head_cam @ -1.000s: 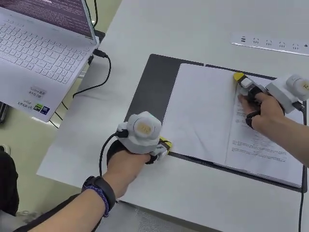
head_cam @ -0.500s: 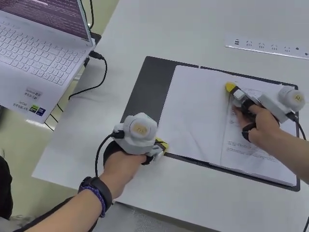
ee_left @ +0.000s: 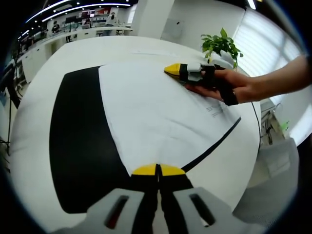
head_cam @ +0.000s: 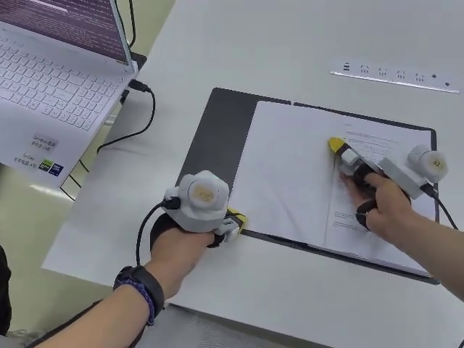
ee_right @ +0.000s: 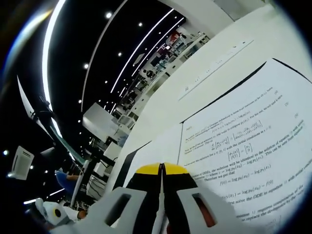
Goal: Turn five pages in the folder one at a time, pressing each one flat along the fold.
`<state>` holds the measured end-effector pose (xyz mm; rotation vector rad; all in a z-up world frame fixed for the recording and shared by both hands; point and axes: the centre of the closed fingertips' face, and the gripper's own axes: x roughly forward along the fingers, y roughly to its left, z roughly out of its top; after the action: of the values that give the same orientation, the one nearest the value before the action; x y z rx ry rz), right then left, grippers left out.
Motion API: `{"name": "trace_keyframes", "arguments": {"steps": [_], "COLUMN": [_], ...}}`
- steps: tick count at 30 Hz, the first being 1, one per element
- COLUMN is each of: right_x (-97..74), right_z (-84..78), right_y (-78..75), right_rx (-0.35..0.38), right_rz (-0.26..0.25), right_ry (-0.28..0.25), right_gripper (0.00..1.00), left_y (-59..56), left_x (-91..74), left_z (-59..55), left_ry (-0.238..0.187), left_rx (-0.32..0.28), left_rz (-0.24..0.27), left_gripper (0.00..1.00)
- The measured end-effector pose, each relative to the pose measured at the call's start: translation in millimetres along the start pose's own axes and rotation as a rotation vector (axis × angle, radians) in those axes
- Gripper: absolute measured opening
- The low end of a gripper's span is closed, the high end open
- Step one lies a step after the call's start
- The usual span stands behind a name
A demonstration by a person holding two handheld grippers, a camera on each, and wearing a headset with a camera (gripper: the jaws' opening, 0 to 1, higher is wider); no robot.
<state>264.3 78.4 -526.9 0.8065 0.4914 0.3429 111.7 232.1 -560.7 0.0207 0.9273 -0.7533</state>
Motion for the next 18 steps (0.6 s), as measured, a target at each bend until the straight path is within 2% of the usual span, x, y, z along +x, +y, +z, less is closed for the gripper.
{"name": "trace_keyframes", "arguments": {"steps": [18], "right_x": [-34.9], "right_z": [-27.0], "right_y": [7.1], "right_rx": [0.022], "right_rz": [0.035], "right_ry": [0.01], "right_gripper": [0.0], "left_y": [-0.5], "left_x": [0.3], "left_z": [-0.1], "left_ry": [-0.01], "left_rx": [-0.01], "left_rz": [-0.003], "left_gripper": [0.0]}}
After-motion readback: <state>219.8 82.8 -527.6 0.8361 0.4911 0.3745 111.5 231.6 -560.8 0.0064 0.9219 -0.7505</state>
